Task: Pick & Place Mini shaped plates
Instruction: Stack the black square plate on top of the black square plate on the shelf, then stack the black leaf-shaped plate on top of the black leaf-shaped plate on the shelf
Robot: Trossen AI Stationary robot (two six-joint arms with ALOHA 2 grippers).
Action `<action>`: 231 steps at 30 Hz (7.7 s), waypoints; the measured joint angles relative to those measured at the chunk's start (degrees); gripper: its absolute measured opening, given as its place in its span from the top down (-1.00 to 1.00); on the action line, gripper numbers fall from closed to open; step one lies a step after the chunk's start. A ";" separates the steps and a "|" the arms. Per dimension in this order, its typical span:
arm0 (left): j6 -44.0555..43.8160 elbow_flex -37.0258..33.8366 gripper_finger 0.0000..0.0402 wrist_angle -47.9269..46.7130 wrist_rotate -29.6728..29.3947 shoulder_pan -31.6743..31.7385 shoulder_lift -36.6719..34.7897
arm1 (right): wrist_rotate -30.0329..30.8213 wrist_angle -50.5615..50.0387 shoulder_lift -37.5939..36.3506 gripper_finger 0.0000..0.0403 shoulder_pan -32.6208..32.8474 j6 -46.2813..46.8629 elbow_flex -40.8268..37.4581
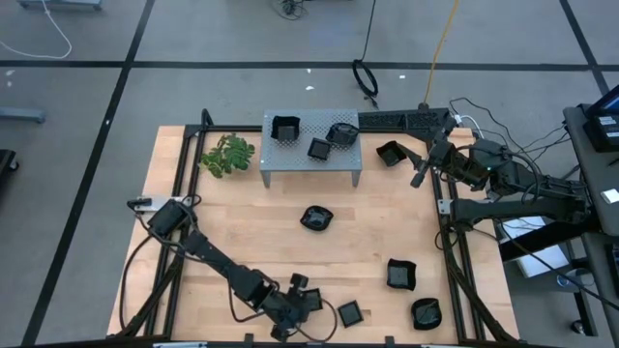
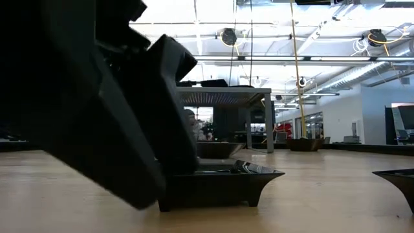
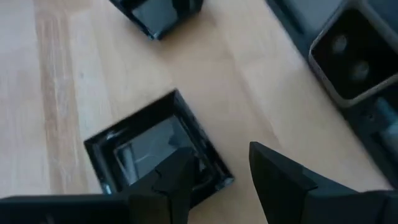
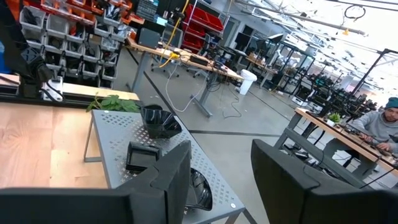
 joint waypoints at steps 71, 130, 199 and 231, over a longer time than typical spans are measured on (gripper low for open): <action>41.11 0.08 0.94 -1.07 -8.21 41.45 -24.43 | 0.00 0.02 0.00 0.23 0.00 0.00 0.00; 51.90 0.08 0.91 -6.19 0.69 51.21 -21.98 | 0.00 0.02 0.00 0.23 0.00 0.02 0.00; 1.73 0.05 0.09 4.65 0.58 12.45 -16.91 | 0.00 0.00 0.00 0.23 0.01 0.02 0.00; 26.08 0.08 0.10 -5.37 2.30 4.43 -16.43 | 0.00 0.00 0.00 0.23 0.00 0.02 0.00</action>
